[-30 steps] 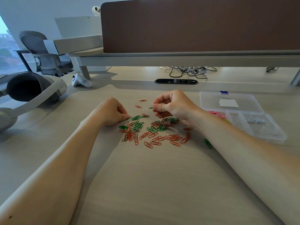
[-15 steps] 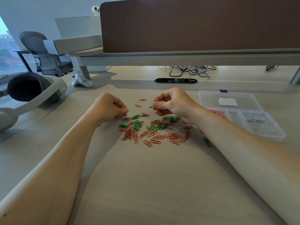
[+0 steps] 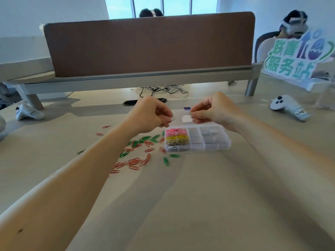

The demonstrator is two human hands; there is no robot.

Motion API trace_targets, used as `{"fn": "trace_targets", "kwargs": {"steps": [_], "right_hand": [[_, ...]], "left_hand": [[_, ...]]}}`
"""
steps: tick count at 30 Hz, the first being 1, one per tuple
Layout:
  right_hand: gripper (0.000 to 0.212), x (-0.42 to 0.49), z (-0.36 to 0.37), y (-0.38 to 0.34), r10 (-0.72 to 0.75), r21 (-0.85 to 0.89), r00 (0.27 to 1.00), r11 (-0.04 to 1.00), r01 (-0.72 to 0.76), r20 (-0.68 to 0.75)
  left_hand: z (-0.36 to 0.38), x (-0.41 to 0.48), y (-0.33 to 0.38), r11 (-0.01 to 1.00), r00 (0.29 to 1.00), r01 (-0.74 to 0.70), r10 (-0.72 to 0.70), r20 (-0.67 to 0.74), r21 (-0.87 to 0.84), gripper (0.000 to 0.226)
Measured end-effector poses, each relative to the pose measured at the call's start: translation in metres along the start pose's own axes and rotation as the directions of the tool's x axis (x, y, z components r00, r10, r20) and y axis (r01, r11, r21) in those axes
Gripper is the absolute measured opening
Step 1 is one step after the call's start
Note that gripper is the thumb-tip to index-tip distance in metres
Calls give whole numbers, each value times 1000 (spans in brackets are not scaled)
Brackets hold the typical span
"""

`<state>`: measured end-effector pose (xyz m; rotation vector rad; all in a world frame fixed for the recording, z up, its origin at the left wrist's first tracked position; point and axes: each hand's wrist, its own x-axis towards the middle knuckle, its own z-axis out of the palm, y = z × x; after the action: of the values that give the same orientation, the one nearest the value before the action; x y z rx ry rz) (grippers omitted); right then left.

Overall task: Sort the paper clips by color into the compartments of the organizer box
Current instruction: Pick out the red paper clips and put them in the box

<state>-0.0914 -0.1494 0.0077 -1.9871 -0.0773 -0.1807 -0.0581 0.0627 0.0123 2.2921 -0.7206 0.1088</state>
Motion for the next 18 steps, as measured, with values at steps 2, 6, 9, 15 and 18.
{"fn": "trace_targets", "kwargs": {"steps": [2, 6, 9, 15, 18], "right_hand": [[8, -4, -20, 16, 8, -147, 999, 989, -14, -41], [12, -7, -40, 41, -19, -366, 997, 931, -8, -69], [13, -7, -43, 52, -47, -406, 997, 914, 15, -69], [14, -6, -41, 60, -59, -435, 996, 900, 23, -71], [16, -6, -42, 60, -69, -439, 995, 898, 28, -76]], "left_hand": [[21, 15, 14, 998, 999, -46, 45, 8, 48, 10], [56, 39, 33, 986, 993, -115, 115, 2, 122, 10], [74, 51, 36, 978, 991, -131, 128, 27, 161, 12], [91, 60, 27, 974, 991, -131, 126, 37, 183, 7], [87, 58, 24, 973, 990, -140, 135, 43, 185, 10]]}}
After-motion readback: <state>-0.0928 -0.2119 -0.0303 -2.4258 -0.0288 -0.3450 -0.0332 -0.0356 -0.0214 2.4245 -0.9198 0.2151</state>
